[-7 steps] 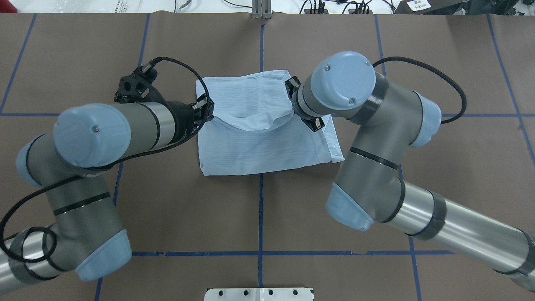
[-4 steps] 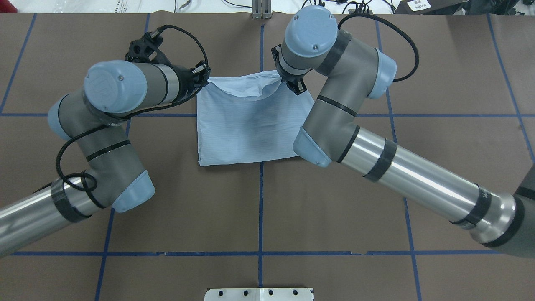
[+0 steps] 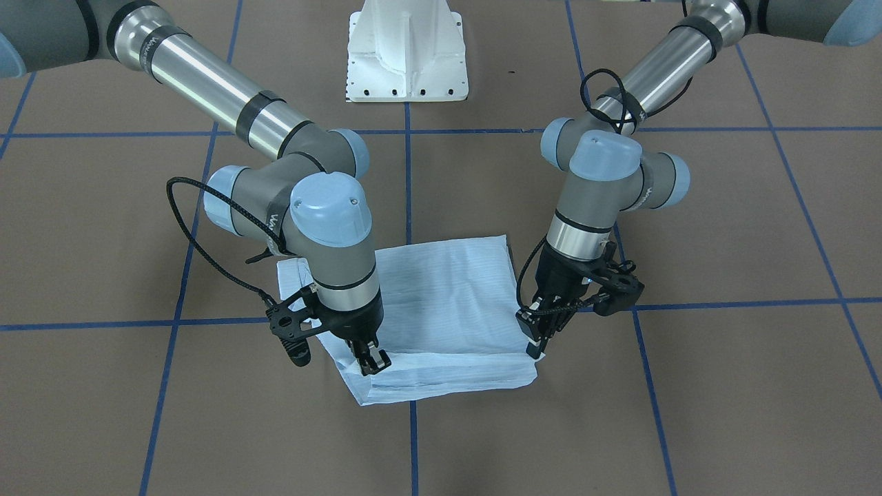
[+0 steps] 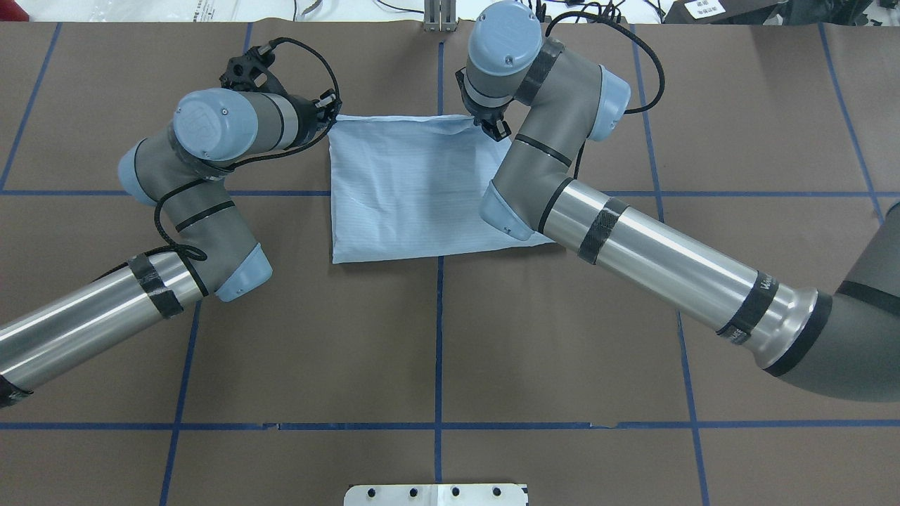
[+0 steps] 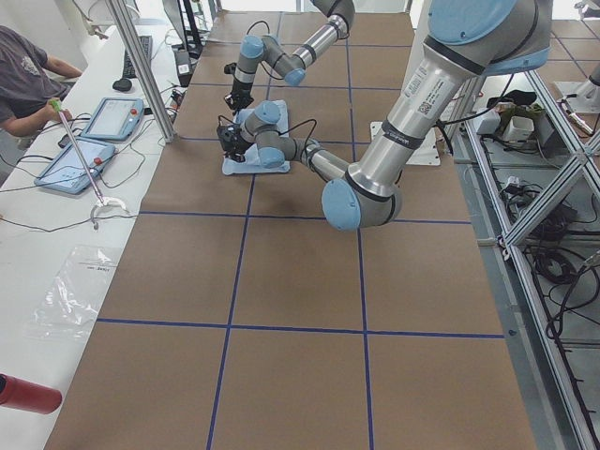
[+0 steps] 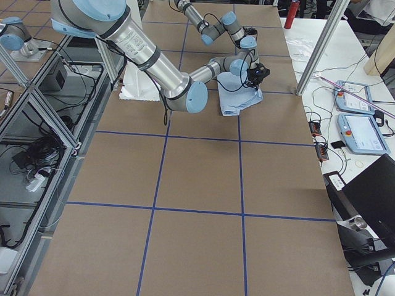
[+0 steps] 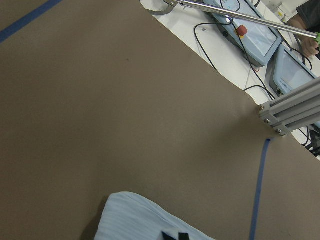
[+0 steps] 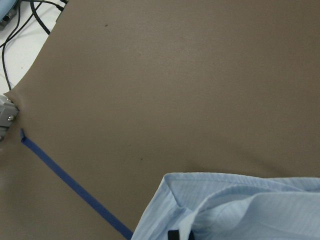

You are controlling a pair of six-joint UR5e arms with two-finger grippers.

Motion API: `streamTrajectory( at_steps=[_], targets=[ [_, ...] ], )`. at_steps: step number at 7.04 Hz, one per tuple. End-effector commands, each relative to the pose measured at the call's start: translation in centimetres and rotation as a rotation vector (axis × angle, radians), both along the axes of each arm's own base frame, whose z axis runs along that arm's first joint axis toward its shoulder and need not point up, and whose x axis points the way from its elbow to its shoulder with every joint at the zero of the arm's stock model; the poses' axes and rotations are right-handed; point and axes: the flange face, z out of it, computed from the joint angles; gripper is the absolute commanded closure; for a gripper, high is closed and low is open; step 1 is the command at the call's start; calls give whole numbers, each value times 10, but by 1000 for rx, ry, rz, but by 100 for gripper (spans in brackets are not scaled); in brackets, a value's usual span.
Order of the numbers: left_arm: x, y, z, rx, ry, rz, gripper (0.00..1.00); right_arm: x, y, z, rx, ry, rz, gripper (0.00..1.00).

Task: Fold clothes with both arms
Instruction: 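Release the folded edge and raise both arms away from the shirt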

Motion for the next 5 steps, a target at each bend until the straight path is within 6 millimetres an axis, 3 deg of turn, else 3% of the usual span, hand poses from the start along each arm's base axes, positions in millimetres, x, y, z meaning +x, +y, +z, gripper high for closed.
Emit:
streamTrajectory(
  at_steps=[1,2,4,5],
  targets=[
    [-8,-20,22,53,-71,17,28,5,-20,34,100,84,-100,0],
    [-13,-23,20,55,-67,15,0,28,-37,49,116,116,-105,0],
    [-63,-49,23,140,-123,155,0,123,-71,108,181,147,-276,0],
    [-95,-58,43,197,-185,237,0,189,-71,151,212,138,-369,0]
  ],
)
